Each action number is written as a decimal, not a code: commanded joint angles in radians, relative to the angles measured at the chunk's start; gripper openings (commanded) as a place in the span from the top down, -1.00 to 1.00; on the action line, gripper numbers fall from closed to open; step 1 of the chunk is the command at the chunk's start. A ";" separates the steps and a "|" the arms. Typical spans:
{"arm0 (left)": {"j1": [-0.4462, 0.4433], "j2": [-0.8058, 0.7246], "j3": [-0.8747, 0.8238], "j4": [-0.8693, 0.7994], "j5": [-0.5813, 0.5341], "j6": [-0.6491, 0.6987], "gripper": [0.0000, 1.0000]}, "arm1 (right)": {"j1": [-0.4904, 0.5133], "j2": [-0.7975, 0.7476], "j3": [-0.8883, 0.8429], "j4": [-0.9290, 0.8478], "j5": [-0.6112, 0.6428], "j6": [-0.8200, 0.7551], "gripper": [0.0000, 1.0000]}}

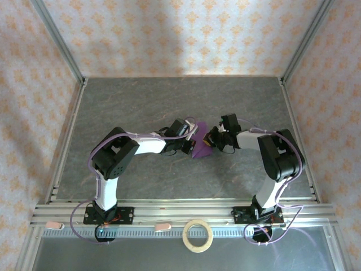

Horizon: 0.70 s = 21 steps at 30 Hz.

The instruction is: Fold a paper plane with a square sheet of paper (pick it up from the middle)

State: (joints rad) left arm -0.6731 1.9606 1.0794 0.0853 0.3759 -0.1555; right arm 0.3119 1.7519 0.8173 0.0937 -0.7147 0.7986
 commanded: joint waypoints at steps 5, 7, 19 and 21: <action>0.004 0.060 -0.033 -0.128 -0.007 0.015 1.00 | -0.027 0.058 0.021 -0.055 0.076 -0.045 1.00; 0.004 0.060 -0.033 -0.127 -0.006 0.013 1.00 | -0.043 0.066 0.000 -0.047 0.083 -0.044 1.00; 0.004 0.058 -0.046 -0.117 -0.002 0.013 1.00 | -0.071 -0.008 -0.010 -0.022 0.100 -0.051 1.00; 0.004 0.055 -0.046 -0.118 -0.001 0.015 1.00 | -0.070 -0.044 -0.006 -0.018 0.094 -0.044 1.00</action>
State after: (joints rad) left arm -0.6720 1.9640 1.0782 0.0978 0.3847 -0.1551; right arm 0.2604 1.7737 0.8223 0.0887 -0.6785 0.7582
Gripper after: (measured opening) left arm 0.062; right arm 0.042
